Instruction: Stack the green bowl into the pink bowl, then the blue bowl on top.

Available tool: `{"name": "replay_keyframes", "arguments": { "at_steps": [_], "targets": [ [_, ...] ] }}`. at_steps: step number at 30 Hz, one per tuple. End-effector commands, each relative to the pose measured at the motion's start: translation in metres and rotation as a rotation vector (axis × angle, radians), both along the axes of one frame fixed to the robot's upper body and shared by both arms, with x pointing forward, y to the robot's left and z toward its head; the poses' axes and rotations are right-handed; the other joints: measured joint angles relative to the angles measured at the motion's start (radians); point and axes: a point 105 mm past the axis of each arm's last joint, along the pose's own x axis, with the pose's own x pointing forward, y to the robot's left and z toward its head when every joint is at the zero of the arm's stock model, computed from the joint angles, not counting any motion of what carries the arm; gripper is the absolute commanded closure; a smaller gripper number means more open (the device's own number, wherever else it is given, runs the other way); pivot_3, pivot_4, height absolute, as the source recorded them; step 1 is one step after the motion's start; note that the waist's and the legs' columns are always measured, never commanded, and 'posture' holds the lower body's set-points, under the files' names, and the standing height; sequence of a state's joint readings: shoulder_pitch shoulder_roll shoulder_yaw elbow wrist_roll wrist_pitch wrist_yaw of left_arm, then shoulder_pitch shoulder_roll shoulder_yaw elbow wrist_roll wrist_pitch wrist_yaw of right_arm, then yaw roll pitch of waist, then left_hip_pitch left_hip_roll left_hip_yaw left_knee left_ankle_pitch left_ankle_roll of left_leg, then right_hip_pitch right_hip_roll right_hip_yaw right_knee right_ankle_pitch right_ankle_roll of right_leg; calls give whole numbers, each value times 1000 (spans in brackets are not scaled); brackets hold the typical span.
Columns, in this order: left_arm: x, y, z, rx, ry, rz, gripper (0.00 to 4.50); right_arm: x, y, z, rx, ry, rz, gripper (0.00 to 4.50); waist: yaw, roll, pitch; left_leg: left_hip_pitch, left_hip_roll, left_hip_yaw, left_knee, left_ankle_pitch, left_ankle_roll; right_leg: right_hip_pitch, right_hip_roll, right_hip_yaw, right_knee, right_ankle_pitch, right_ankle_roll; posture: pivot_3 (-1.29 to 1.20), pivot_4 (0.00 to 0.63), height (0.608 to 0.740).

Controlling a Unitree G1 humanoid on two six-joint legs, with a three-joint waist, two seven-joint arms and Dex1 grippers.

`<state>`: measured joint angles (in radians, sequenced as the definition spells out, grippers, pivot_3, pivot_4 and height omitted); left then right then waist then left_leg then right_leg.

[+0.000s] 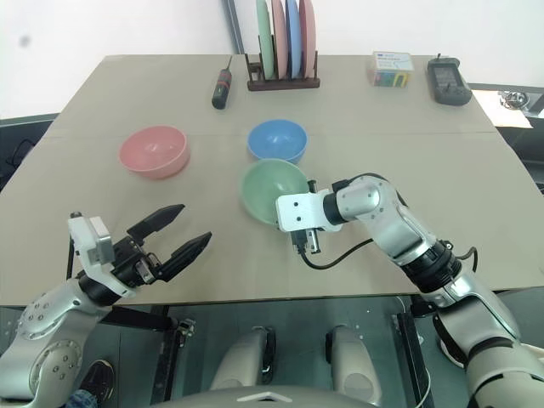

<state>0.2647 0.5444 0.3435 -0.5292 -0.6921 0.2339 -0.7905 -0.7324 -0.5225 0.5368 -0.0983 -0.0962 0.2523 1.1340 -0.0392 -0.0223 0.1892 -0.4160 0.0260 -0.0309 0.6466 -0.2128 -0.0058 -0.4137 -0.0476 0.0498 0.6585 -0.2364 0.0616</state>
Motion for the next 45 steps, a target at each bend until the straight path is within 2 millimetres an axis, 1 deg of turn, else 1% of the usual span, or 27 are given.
{"name": "replay_keyframes", "arguments": {
  "at_steps": [1,2,5,8,11,14,17,18,19,21,22,23,24,25,27,28,30,32,34,35,38,39,42,43,45],
  "targets": [
    [-3,-3,7,0,-30,-19,0,3,-8,10,15,-27,-12,4447,0,0,0,0,0,0,0,0,0,0,0,0,0,0,0,0,150,740],
    [-3,-3,7,0,-30,-19,0,6,-12,11,10,-28,-24,4447,0,0,0,0,0,0,0,0,0,0,0,0,0,0,0,0,150,740],
    [-4,-3,7,0,-32,-16,0,18,-32,15,-17,-41,-88,4447,1,0,0,0,0,0,0,0,0,0,0,0,0,0,0,0,150,740],
    [-4,-2,7,2,-32,-13,0,37,-57,19,-54,-75,-170,4447,2,0,0,0,0,0,0,0,0,0,0,0,0,0,0,0,150,740],
    [-4,-2,7,2,-33,-15,0,51,-73,20,-97,-109,-216,4447,1,0,0,0,0,0,0,0,0,0,0,0,0,0,0,0,150,740],
    [-2,-3,7,4,-34,-19,0,60,-82,19,-132,-136,-239,4447,-3,0,0,0,0,1,0,0,0,0,0,0,0,0,0,0,150,740],
    [-2,-3,8,6,-36,-22,0,62,-85,19,-152,-146,-236,4447,-1,0,0,0,0,1,-1,0,0,0,0,1,0,0,0,0,150,740],
    [-2,-3,8,6,-36,-24,0,62,-84,19,-153,-144,-234,3968,-1,0,0,0,0,1,0,0,0,0,0,1,0,0,0,0,150,740],
    [-2,-3,8,7,-35,-25,0,61,-84,20,-149,-142,-233,3834,-1,0,0,0,0,1,0,0,0,0,0,1,0,0,0,0,150,740],
    [-2,-3,8,7,-34,-26,0,61,-83,23,-137,-137,-236,3064,-1,0,0,0,0,1,0,0,0,0,0,1,0,0,0,0,150,740],
    [-2,-3,8,6,-33,-26,0,59,-82,24,-129,-131,-232,2530,-1,0,0,0,0,1,0,0,0,0,0,1,0,0,0,0,150,740],
    [-2,-3,8,6,-33,-26,0,59,-82,26,-118,-127,-233,2243,-1,0,0,0,0,1,0,0,0,0,0,1,0,0,0,0,150,740],
    [-1,-3,8,6,-34,-25,0,58,-83,28,-117,-124,-232,1667,-1,0,0,0,0,1,0,0,0,0,0,1,0,0,0,0,150,740],
    [0,-3,8,7,-35,-25,0,57,-83,30,-114,-124,-231,1324,-1,0,0,0,0,1,0,0,0,0,0,1,0,0,0,0,150,740],
    [1,-3,9,8,-35,-24,0,58,-83,35,-90,-132,-241,420,0,0,0,0,0,1,0,0,0,0,0,1,0,0,0,0,150,740],
    [2,-2,9,12,-35,-22,0,57,-83,38,-81,-133,-243,61,0,0,0,0,0,1,0,0,0,0,0,1,0,0,0,0,150,740],
    [8,2,9,41,-32,8,0,57,-84,49,-29,-135,-262,61,0,0,0,0,0,1,0,0,0,0,0,1,0,0,0,0,150,740],
    [20,12,9,94,-29,92,0,60,-85,62,45,-145,-296,61,2,0,0,0,0,0,0,0,0,0,0,0,0,0,0,0,150,740],
    [38,29,3,172,16,218,0,63,-85,77,191,-118,-350,61,1,0,0,0,0,0,0,0,0,0,0,0,0,0,0,0,150,740],
    [45,37,1,222,32,259,0,64,-83,85,298,-96,-364,61,1,0,0,1,0,0,0,0,0,0,0,0,1,0,0,0,150,740],
    [56,49,1,287,51,298,0,63,-81,98,482,-56,-383,61,-3,0,0,1,0,0,0,0,0,0,1,0,1,0,0,0,150,740],
    [62,54,4,303,46,312,0,60,-78,103,549,-37,-370,61,-2,0,0,1,0,0,0,0,0,0,1,0,1,1,2,0,150,740],
    [89,86,21,451,5,401,0,33,-63,123,774,86,-256,61,4,0,0,0,0,-2,-2,0,0,0,1,-2,1,2,4,0,150,740],
    [96,94,26,488,-10,423,0,26,-59,127,813,113,-228,61,4,0,1,-1,0,-3,-2,0,0,0,1,-3,1,2,4,0,150,740],
    [106,102,35,527,-31,442,0,19,-55,132,849,146,-201,61,4,1,1,-1,0,-4,-3,0,0,-1,1,-3,2,2,4,0,150,740]
  ]
}}
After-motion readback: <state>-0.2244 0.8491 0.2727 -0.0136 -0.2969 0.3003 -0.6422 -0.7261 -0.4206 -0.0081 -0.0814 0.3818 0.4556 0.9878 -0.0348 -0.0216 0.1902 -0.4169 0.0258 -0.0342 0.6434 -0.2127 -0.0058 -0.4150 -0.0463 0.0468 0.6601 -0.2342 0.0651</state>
